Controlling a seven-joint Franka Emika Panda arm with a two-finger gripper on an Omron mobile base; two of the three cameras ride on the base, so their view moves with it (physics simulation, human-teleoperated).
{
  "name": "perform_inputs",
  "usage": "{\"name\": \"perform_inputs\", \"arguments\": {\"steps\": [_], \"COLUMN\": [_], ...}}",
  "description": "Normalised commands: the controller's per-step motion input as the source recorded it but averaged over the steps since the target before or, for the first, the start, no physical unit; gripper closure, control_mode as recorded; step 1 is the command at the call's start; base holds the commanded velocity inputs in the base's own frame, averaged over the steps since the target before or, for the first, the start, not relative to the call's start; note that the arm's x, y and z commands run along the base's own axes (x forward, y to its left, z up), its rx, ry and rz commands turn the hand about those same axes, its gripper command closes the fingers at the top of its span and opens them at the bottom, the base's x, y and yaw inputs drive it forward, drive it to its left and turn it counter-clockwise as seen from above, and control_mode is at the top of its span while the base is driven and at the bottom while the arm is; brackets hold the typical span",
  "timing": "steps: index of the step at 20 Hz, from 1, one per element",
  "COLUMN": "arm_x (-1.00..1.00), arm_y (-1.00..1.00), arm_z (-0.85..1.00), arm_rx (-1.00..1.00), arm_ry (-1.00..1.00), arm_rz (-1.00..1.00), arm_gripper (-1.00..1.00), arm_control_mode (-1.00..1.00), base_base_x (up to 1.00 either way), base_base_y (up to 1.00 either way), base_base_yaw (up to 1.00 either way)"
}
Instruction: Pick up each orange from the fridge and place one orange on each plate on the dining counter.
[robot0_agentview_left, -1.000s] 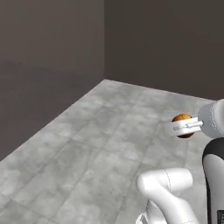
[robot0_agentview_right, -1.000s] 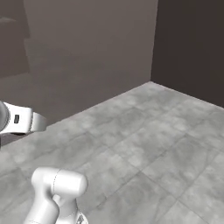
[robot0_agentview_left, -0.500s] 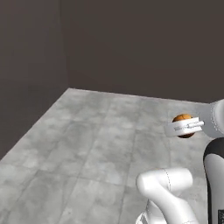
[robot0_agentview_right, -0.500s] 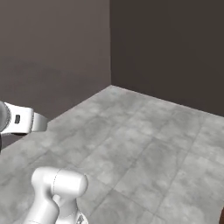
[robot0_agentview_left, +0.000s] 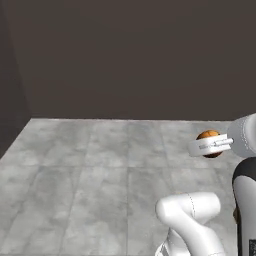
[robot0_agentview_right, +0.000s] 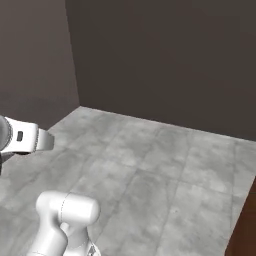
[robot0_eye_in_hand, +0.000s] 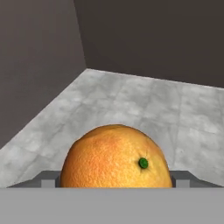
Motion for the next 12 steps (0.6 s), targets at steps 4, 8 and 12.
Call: {"name": "perform_inputs", "arguments": {"steps": [4,8,12], "arm_x": [0.0,0.0,0.0], "arm_y": [0.0,0.0,0.0], "arm_z": [0.0,0.0,0.0], "arm_rx": [0.0,0.0,0.0], "arm_ry": [0.0,0.0,0.0], "arm_rz": [0.0,0.0,0.0], "arm_gripper": [1.0,1.0,1.0], "arm_control_mode": [1.0,1.0,1.0], "base_base_x": [1.0,1.0,1.0], "base_base_y": [0.0,0.0,0.0], "base_base_yaw": [-0.4,-0.39,-0.4]}}
